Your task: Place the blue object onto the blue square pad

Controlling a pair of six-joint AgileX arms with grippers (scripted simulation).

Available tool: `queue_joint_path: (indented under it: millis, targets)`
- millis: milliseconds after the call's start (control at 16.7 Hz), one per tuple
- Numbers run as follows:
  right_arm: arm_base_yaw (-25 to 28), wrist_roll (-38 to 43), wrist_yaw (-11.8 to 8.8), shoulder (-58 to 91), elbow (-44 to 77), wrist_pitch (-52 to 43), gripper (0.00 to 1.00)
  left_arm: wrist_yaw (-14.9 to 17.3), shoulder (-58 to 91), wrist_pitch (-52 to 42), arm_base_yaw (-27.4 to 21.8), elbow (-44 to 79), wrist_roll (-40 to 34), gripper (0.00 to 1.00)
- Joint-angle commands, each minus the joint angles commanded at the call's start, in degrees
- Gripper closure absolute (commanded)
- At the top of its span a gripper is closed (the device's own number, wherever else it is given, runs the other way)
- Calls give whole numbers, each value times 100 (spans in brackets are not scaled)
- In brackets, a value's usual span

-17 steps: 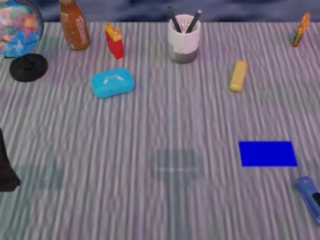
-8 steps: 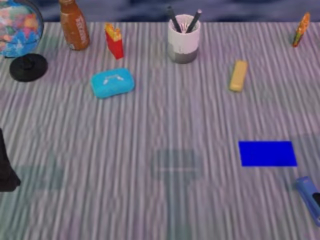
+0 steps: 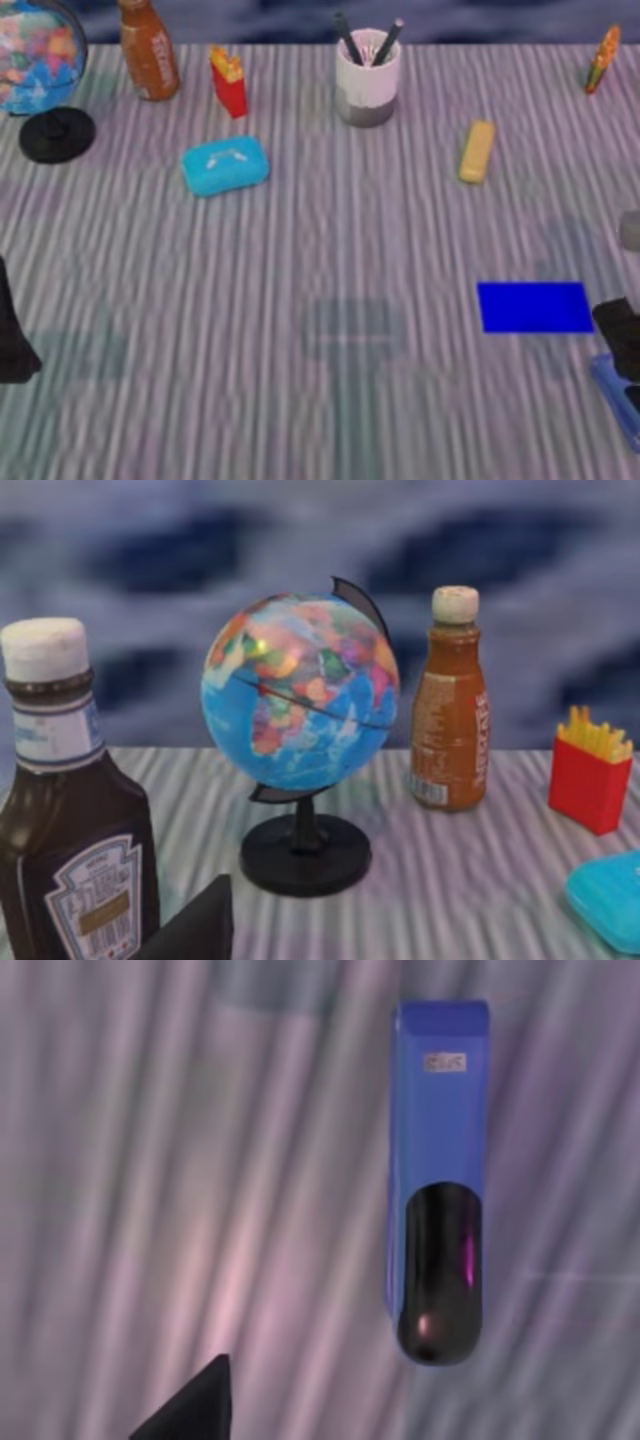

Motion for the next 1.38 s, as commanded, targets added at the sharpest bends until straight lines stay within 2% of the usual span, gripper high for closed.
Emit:
queue_joint_path:
  millis: [180, 600, 1140, 1380]
  targets:
    - [66, -9, -17, 404, 325, -295, 0, 0, 0, 0, 0, 0, 0, 0]
    - [50, -12, -17, 456, 268, -214, 0, 0, 0, 0, 0, 0, 0, 0]
    - [101, 37, -18, 1429, -957, 2019, 0, 0, 0, 0, 0, 0, 0, 0]
    - [107, 45, -18, 1545, -1090, 2237, 0, 0, 0, 0, 0, 0, 0, 0]
